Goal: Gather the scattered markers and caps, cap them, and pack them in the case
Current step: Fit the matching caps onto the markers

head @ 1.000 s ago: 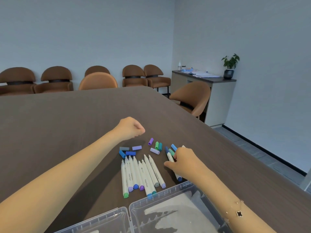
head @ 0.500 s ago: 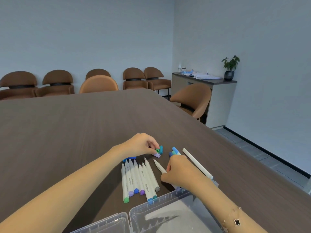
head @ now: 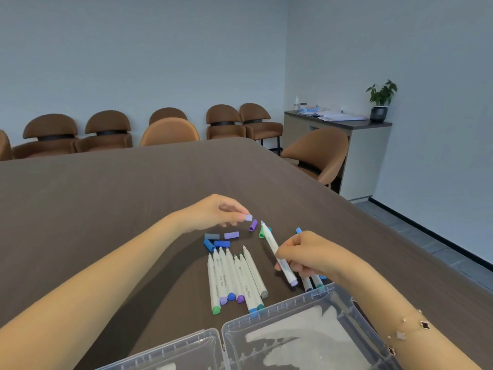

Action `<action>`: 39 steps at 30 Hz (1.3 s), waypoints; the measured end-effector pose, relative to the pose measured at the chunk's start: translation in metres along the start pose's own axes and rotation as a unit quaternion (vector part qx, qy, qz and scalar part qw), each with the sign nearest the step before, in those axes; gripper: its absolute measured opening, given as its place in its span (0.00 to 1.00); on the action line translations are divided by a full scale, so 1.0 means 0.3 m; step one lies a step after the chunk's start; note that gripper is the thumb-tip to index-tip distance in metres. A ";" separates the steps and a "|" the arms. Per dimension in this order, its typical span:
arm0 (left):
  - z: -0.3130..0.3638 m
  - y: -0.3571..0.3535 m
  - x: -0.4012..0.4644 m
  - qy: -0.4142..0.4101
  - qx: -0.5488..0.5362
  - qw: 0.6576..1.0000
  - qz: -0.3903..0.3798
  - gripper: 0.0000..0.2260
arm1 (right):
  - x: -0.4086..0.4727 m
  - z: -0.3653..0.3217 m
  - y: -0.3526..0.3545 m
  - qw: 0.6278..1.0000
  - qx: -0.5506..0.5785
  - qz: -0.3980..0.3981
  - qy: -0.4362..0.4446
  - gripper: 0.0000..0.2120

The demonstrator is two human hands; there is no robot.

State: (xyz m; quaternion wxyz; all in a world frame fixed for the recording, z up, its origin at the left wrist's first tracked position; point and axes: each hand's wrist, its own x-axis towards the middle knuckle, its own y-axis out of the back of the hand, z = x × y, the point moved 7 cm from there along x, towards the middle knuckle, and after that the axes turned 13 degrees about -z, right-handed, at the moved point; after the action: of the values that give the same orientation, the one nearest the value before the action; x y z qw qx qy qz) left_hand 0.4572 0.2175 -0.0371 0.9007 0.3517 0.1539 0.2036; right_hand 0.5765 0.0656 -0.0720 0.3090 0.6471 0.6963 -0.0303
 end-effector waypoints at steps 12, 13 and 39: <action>-0.019 0.008 -0.002 0.018 -0.119 0.993 0.021 0.08 | -0.014 -0.035 -0.044 0.996 0.040 -0.057 0.057 0.08; -0.018 0.007 -0.001 0.020 -0.121 0.992 0.022 0.07 | -0.016 -0.036 -0.042 0.996 0.044 -0.057 0.058 0.09; 0.008 -0.058 0.015 0.042 -0.126 0.991 0.006 0.08 | -0.014 -0.033 -0.016 0.997 0.041 -0.026 0.066 0.09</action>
State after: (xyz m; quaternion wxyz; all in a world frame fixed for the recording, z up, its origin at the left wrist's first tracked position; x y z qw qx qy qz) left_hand 0.4666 0.2065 -0.0482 0.9293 0.2273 0.1628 0.2414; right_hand 0.5681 0.0656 -0.0638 0.2344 0.6417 0.7299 -0.0236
